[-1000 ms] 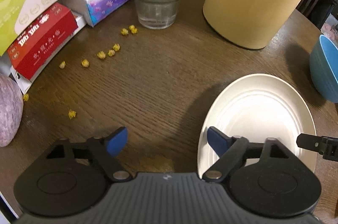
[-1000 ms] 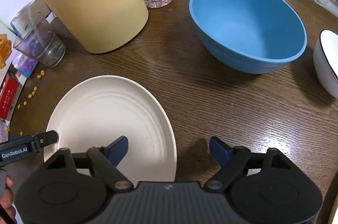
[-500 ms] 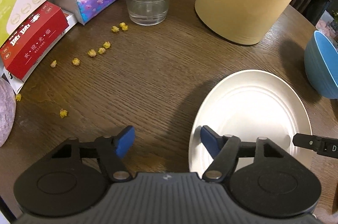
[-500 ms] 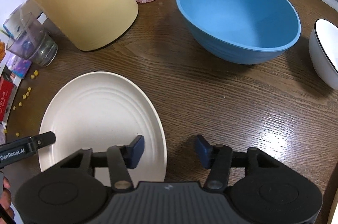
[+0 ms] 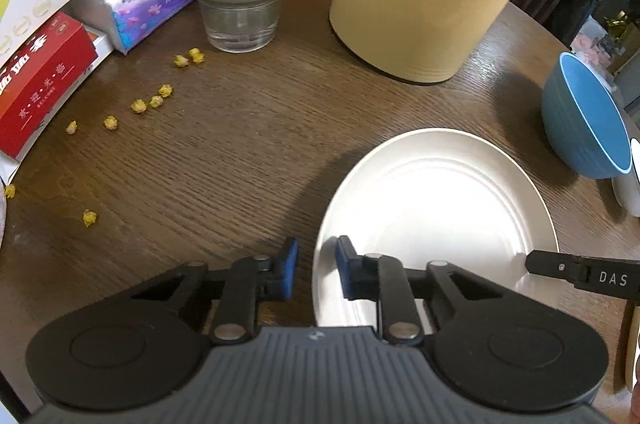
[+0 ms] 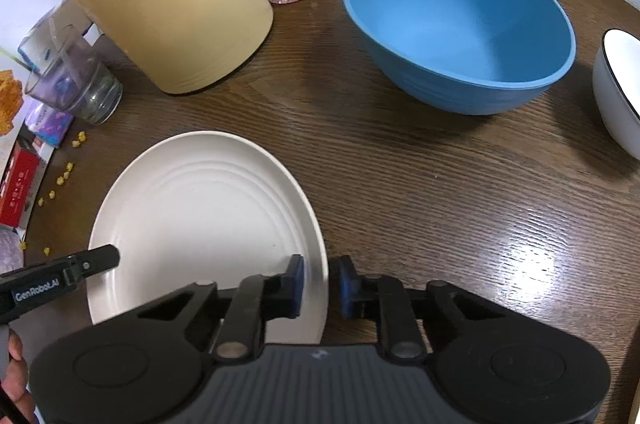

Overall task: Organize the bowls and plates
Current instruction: 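Close the left gripper on the plate rim while the right gripper also closes on it, then lift the cream plate with both grippers and carry it over the other cream plate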

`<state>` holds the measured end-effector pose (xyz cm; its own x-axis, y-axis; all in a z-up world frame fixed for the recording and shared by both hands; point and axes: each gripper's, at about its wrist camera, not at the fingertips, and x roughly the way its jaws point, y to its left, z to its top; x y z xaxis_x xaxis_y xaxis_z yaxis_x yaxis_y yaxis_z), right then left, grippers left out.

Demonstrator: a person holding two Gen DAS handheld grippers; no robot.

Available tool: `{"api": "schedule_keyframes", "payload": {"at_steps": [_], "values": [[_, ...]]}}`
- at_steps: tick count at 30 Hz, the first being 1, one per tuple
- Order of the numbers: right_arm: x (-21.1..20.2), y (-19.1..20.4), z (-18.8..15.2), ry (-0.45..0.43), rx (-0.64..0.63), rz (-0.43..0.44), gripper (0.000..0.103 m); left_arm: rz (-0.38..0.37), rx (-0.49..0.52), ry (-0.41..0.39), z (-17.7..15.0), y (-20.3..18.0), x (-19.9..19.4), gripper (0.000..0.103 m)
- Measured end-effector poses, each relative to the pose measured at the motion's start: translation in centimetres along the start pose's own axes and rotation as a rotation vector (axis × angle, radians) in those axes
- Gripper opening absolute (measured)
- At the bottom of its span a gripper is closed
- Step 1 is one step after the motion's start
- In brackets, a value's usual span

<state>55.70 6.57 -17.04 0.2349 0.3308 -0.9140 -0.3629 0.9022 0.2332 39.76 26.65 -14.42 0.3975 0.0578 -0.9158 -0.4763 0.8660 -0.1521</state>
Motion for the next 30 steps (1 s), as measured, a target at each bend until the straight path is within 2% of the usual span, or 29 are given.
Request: {"api": "schedule_keyframes", "payload": {"at_steps": [3,30], "values": [[-0.04,0.18,-0.03,-0.002,-0.003,0.002,0.011,-0.008,0.006,-0.001,-0.11,-0.2,-0.04,0.013],[-0.44,0.34,-0.33,-0.022,-0.017,0.001,0.011,0.016,-0.013,-0.005,-0.09,-0.41,-0.29,0.013]]}}
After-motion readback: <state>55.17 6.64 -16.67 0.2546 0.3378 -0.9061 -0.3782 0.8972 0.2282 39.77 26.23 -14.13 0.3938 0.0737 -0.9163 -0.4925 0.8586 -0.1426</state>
